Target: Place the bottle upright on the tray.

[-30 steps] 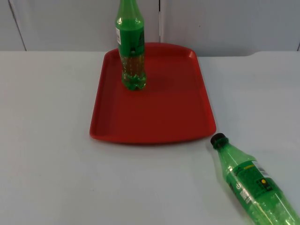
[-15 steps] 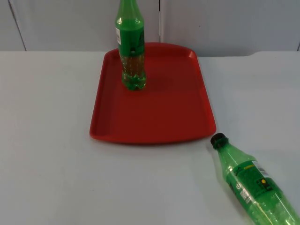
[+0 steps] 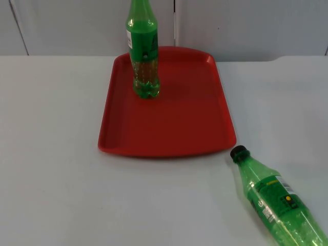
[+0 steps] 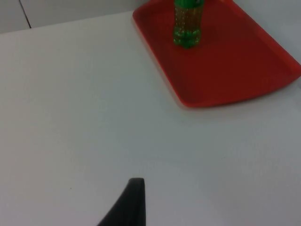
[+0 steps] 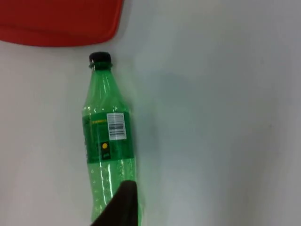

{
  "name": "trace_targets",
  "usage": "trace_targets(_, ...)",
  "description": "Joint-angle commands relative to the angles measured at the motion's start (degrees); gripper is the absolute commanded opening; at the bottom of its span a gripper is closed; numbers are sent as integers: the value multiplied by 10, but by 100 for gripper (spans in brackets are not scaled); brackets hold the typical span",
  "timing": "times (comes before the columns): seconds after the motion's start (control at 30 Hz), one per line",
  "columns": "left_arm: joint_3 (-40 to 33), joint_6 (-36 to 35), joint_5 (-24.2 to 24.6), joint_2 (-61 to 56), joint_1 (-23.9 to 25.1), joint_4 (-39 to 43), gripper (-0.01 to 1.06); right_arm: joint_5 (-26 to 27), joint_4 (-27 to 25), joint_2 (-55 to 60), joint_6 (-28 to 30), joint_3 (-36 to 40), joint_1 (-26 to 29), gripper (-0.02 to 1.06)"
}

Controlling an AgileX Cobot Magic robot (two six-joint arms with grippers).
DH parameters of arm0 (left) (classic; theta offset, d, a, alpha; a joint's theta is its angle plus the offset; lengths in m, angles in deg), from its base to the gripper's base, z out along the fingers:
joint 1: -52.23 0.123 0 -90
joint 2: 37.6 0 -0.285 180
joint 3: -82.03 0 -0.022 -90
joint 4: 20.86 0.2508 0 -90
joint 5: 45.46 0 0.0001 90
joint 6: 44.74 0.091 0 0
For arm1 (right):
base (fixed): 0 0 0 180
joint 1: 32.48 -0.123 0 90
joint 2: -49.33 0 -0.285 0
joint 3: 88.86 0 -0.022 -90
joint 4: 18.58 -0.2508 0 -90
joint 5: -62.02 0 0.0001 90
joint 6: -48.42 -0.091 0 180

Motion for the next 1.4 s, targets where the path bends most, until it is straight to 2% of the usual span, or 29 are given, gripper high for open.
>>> trace_targets(0.0, -2, -2, -1, -2, -3, -1, 105, -5, -14, 47, 16, -22, -4, 105)
trace_targets(0.23, -2, -2, -1, -2, -3, -1, 105, 7, -7, 118, 15, -28, -71, 105)
trace_targets(0.37, -2, -2, -1, -2, -3, -1, 105, 21, 2, 153, -13, -28, -112, 105)
trace_targets(0.5, -2, -2, -1, -2, -3, -1, 105, 48, 41, 198, -61, -28, -170, 104)
trace_targets(0.53, -2, -2, -1, -2, -3, -1, 105, 48, 41, 198, -61, -28, -170, 104)
trace_targets(0.7, -2, -2, -1, -2, -3, -1, 105, 92, 54, 244, -91, -28, -229, 104)
trace_targets(0.87, -2, -2, -1, -2, -3, -1, 105, 102, 53, 287, -102, -28, -256, 104)
trace_targets(1.27, -2, -2, -1, -2, -3, -1, 105, 134, 54, 380, -116, -28, -258, 104)
trace_targets(1.37, -2, -2, -1, -2, -3, -1, 105, 168, 88, 397, -147, -21, -263, 104)
